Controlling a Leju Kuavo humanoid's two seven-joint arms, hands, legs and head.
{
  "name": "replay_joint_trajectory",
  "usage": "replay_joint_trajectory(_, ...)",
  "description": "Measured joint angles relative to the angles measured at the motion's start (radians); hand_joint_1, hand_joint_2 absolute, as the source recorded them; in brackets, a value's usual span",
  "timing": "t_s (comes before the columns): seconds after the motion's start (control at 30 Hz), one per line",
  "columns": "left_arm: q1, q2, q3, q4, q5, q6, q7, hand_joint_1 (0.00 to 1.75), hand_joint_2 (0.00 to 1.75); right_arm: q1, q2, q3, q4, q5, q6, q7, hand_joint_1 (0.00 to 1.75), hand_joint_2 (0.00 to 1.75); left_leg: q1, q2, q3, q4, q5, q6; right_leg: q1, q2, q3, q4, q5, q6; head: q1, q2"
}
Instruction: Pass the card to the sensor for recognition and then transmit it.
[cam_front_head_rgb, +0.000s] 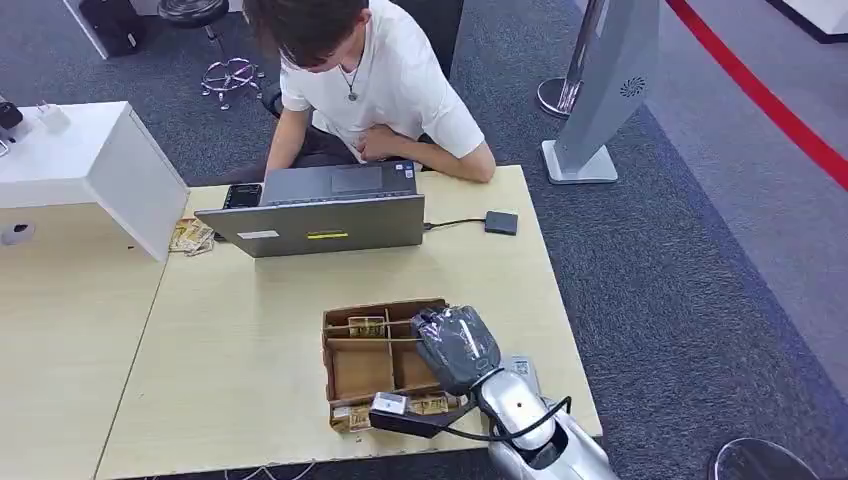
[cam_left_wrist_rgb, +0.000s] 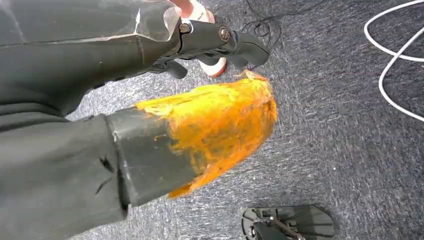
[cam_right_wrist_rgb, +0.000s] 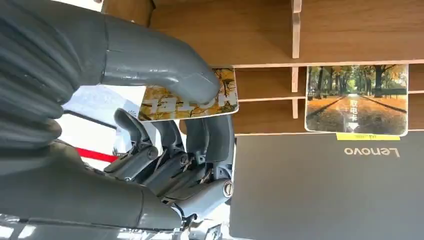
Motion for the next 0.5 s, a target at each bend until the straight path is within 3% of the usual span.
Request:
replay_joint_trajectory(0.13,0.000,0.000,0.000,0.000,-0.003,0.000,0.000,0.00,0.00,-0.003,0.000,0.002,-0.003,-0.003,-0.011,0.000,1.75,1.75,0.000,0.000,0.000,0.000,0.000,0.000,0.000,0.000,0.000,0.000,0.000,0.000,0.000,0.000)
replay_joint_trajectory(0.5,0.000,0.000,0.007,0.000,-0.009,0.000,0.000,0.00,0.00,0.013,0.000,0.007,-0.082,0.007,-0.097,-0.010,1.75,1.75,0.000,0.000,0.000,0.000,0.000,0.000,0.000,0.000,0.000,0.000,0.000,0.000,0.000,0.000)
